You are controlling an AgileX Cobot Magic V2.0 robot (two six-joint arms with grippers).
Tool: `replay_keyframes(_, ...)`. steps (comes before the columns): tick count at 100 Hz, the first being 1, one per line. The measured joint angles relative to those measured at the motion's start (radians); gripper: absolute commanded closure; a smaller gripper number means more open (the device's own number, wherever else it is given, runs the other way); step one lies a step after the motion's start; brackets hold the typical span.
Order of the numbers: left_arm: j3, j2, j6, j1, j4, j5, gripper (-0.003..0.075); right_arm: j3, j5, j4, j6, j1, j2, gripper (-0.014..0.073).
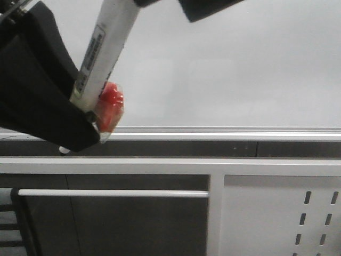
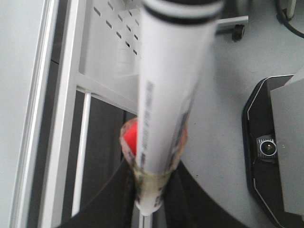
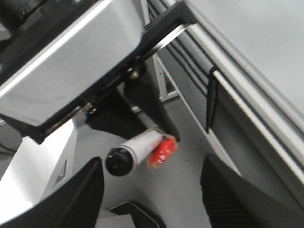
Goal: Write number 1 on whiteboard
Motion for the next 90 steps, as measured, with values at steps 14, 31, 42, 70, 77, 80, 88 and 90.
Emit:
replay_keyframes(14, 0.0, 0.0, 0.002, 0.0, 0.017, -0.029, 0.0738, 0.0, -0.02, 0.001, 0.0, 0.054, 0.049, 0.0181)
replay_keyframes(31, 0.0, 0.0, 0.002, 0.0, 0.019, -0.031, 0.0738, 0.0, -0.104, 0.005, 0.0, 0.073, 0.074, 0.0181)
replay_keyframes(42, 0.0, 0.0, 0.002, 0.0, 0.019, -0.025, 0.0738, 0.0, -0.163, 0.008, 0.0, 0.073, 0.074, 0.0183)
replay_keyframes(70, 0.0, 0.0, 0.002, 0.0, 0.019, -0.021, 0.0738, 0.0, -0.151, 0.008, 0.0, 0.073, 0.095, 0.0189)
replay_keyframes(77, 0.0, 0.0, 0.003, 0.0, 0.019, -0.021, 0.0738, 0.0, -0.147, 0.008, 0.0, 0.073, 0.104, 0.0223)
replay_keyframes(80, 0.0, 0.0, 0.005, 0.0, 0.019, -0.021, 0.0738, 0.0, -0.145, 0.008, 0.0, 0.073, 0.108, 0.0244)
replay_keyframes(88, 0.0, 0.0, 0.004, 0.0, 0.019, -0.021, 0.0738, 0.0, -0.145, 0.008, 0.0, 0.073, 0.112, 0.0316)
replay_keyframes(90, 0.0, 0.0, 0.004, 0.0, 0.019, -0.021, 0.0738, 0.0, -0.145, 0.008, 0.0, 0.073, 0.112, 0.0333)
